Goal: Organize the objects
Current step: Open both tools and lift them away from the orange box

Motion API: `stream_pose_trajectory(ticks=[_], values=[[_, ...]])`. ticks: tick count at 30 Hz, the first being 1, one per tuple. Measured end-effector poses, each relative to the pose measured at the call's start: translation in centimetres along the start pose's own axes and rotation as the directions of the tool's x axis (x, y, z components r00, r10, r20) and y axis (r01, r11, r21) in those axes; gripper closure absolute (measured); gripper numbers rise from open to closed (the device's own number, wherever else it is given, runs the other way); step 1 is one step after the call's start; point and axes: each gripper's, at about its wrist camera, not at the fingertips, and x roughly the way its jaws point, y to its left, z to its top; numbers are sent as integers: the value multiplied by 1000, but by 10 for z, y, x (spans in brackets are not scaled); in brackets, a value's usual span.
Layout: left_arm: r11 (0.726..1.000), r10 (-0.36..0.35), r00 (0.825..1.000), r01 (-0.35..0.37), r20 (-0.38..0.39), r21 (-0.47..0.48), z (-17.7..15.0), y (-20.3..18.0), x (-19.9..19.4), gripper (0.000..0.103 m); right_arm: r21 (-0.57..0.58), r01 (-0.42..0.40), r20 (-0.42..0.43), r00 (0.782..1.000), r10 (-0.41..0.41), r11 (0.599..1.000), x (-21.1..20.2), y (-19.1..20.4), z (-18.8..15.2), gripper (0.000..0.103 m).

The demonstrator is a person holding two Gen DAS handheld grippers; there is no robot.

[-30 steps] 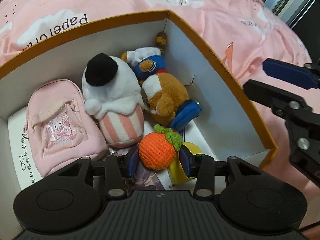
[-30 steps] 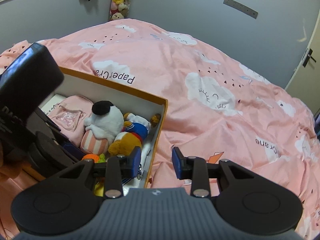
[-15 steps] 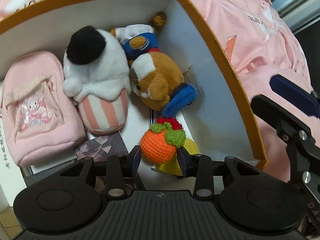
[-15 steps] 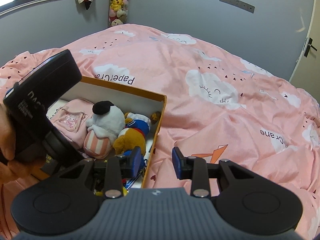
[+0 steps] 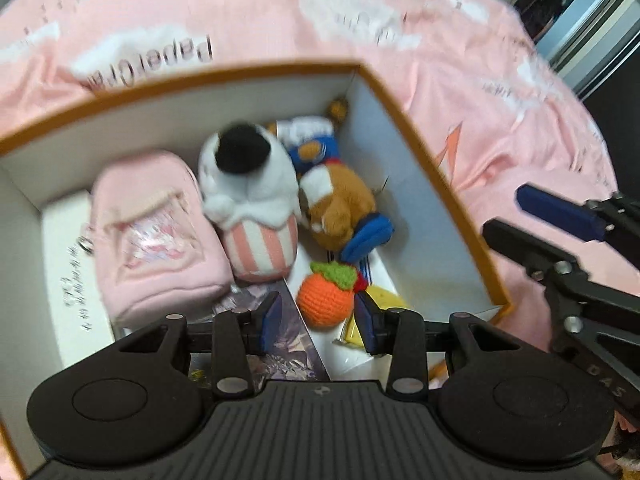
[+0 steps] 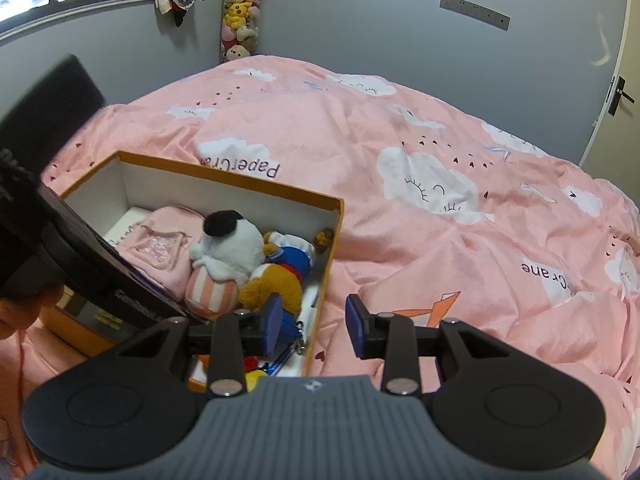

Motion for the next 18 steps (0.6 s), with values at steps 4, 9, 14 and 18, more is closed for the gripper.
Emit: stream_pose_trajectory(ticks=[4,9,14,18], values=[[999,30,980,-36,198,27,-20,-10,-36,58,21,-29,22,999,28,999,-15,8,3,59],[993,81,908,-111,410,49,-46,-24,-79,58,16,-57,55,997,56,998,-37,28,6,51],[983,155,840,-186,520,8,-71,-26,-116,57,36,-82,94,992,79,996,-63,46,8,40],[973,196,779,-231,596,-17,-88,-29,-134,56,77,-103,122,988,93,992,-83,59,9,32]])
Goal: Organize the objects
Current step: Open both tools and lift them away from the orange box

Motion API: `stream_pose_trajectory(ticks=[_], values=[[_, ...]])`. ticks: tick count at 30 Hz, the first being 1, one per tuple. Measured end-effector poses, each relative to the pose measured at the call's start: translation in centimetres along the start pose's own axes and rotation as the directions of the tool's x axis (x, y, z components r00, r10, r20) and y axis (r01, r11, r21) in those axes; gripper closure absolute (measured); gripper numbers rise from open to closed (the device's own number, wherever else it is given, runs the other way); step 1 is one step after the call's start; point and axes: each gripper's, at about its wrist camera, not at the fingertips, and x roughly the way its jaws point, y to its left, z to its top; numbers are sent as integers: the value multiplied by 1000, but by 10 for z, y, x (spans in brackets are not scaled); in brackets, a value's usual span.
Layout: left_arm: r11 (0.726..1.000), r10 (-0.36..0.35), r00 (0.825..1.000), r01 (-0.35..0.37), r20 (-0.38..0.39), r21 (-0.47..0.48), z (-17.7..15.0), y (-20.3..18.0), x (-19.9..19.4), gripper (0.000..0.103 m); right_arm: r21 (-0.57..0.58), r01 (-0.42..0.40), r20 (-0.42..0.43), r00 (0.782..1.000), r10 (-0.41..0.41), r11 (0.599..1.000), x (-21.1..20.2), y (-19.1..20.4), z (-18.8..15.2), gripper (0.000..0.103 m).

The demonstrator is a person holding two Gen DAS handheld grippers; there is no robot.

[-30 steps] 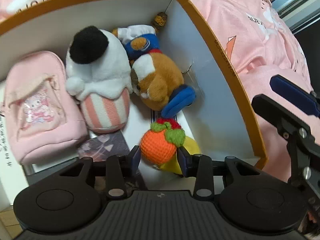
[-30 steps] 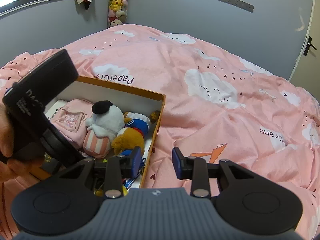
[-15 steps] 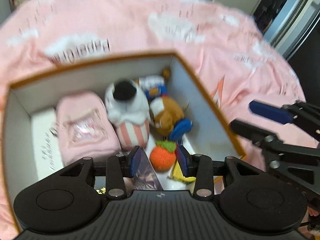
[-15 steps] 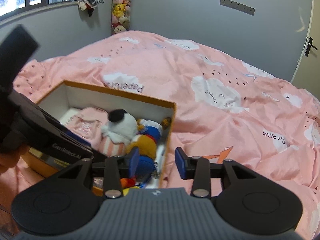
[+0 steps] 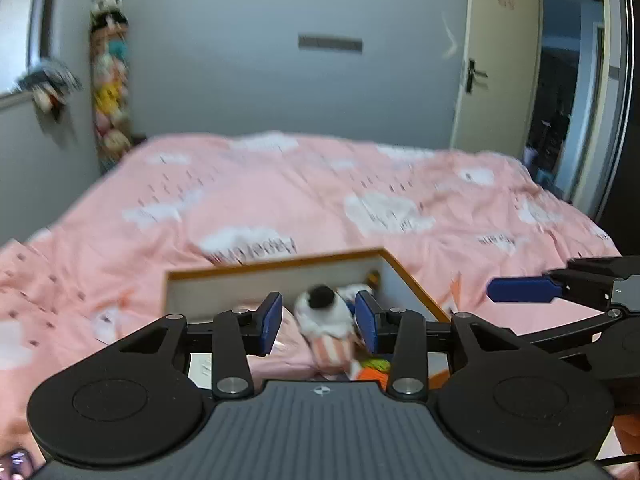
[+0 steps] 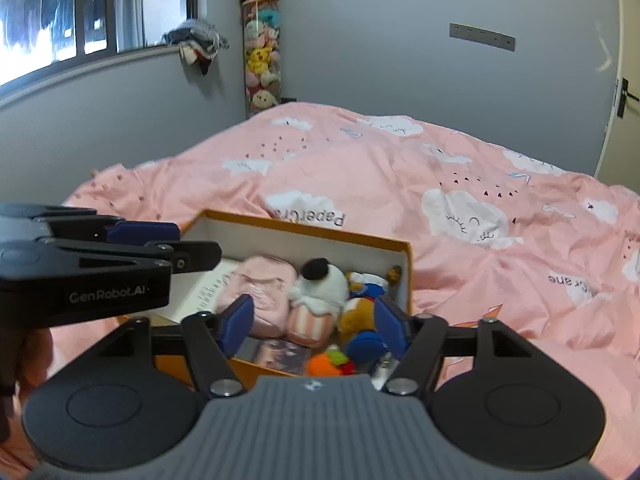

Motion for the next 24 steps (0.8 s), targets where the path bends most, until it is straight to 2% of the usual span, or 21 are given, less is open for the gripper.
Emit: stream_pose_trajectory(ticks=[6,8,11,13,19,24], values=[[993,117,984,-115,137,-20,-1,11,-35,55,86,-11,54,999,6,996,-23,20,2,20],[988,155,971,-152,183,-30,-5,15,-43,45,106,-12,78,997,3,994,-30,27,0,13],[978,206,952,-205,226,-27,-14,17,-49,39,126,-11,136,991,-6,992,-40,39,-8,4],[977,209,948,-212,239,-13,-19,18,-49,36,121,16,167,985,-36,993,-43,47,-14,1],[971,237,953,-236,189,-27,-32,20,-36,36,105,82,197,975,-101,991,-36,61,-30,1],[975,224,970,-221,97,-33,-48,22,-18,36,94,109,143,982,-121,990,-20,60,-39,1]])
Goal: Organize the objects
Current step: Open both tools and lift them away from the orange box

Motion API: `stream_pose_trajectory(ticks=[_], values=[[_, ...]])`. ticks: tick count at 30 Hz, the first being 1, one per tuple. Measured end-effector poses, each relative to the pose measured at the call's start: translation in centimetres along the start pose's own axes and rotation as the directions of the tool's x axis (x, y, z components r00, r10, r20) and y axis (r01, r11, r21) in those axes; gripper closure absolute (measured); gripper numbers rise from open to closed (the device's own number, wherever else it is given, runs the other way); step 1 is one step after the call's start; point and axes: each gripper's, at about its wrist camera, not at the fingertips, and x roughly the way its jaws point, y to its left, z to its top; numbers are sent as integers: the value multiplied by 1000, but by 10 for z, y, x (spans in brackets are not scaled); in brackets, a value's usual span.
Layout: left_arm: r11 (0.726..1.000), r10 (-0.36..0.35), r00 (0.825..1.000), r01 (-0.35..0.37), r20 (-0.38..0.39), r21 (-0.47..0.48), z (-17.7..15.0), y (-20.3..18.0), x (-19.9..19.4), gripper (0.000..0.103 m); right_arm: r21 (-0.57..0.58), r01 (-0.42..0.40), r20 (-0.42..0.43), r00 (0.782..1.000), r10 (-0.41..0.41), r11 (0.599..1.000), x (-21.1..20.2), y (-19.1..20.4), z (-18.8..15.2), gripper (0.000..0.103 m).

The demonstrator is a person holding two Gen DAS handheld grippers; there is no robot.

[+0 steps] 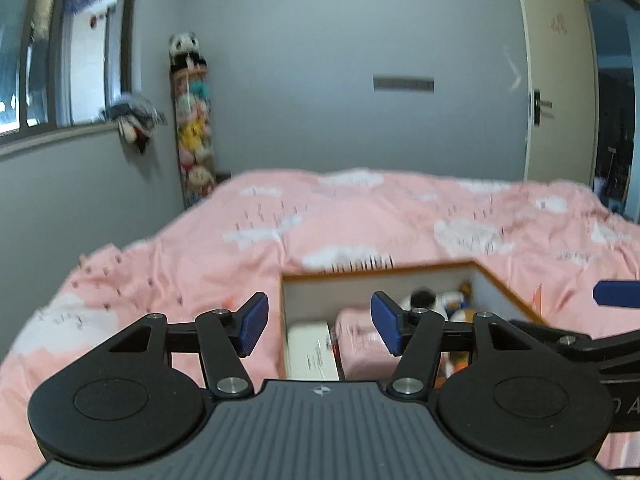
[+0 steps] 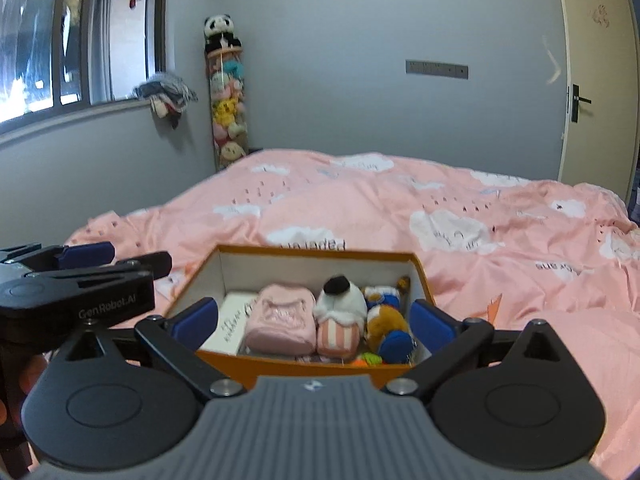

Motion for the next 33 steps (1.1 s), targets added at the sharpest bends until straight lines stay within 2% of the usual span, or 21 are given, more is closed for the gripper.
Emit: stream_pose_trajectory(ticks=[3,7,14,21,33], values=[[999,-30,997,29,-66,-16,-9,-2,11,36,-1,20,-37,999,-20,1000,10,-2,-8,1],[999,-36,993,34,-108,-22,-21,-3,18,36,15,35,-85,996,-33,999,22,-10,-18,1],[999,-45,976,39,-211,-31,-36,-5,33,36,49,61,-171,984,-51,997,44,-24,-33,1],[999,-37,977,33,-210,-23,-35,-5,32,36,70,51,-192,981,-37,996,50,-28,-38,1],[999,-49,980,49,-191,-3,-31,-6,26,36,64,37,-171,985,-25,997,43,-27,-35,1]])
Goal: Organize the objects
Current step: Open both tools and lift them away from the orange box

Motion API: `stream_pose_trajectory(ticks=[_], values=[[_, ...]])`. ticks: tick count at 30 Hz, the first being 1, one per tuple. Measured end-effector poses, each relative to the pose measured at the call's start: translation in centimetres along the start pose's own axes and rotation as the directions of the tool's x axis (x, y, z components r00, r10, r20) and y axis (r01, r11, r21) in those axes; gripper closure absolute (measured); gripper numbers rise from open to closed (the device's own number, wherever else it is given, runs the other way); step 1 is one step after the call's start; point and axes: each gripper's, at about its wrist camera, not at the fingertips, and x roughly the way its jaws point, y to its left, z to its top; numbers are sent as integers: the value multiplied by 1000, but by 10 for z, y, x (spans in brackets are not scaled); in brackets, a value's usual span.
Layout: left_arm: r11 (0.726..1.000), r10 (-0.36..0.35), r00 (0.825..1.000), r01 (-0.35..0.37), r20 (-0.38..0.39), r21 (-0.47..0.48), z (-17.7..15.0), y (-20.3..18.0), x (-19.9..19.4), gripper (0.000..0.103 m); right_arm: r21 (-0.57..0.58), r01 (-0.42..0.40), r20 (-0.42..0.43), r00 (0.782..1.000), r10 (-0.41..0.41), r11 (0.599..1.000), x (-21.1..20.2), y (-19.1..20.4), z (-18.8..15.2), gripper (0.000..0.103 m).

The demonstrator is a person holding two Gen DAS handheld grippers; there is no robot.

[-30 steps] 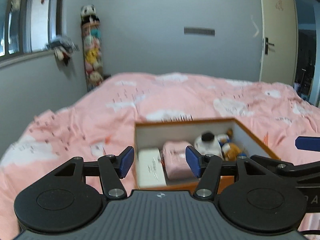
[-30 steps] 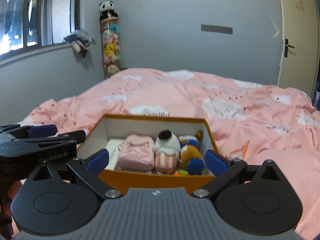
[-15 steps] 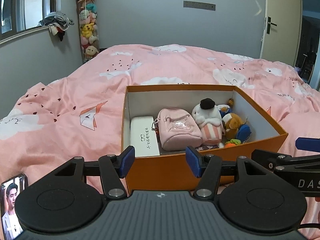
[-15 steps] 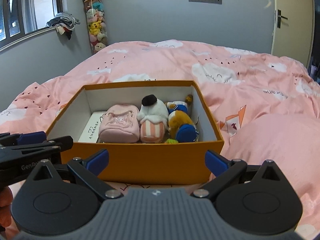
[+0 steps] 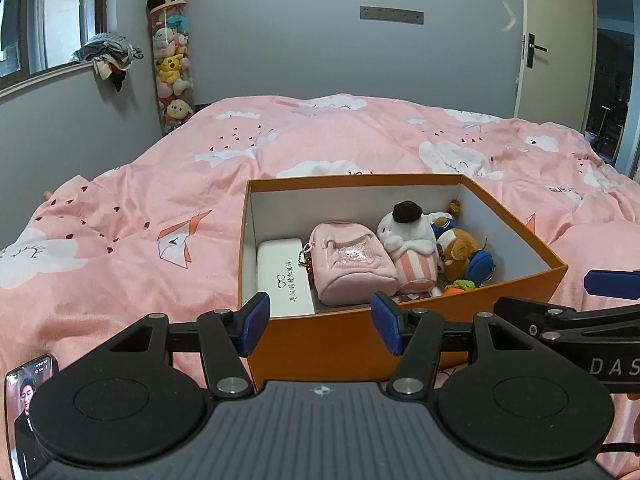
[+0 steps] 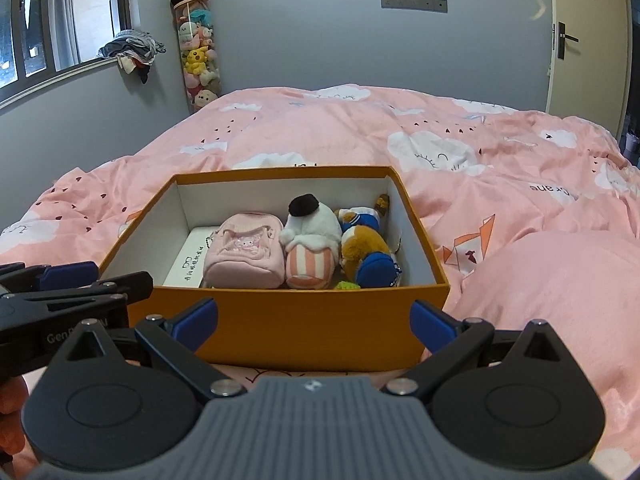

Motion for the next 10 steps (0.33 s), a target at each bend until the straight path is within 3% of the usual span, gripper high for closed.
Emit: stream_pose_trajectory(ticks=[10], values=[[1000,-6,1000,6,6,0,-1,1,-1,36,1,0,-12,1000,0,1000,2,0,0,1]])
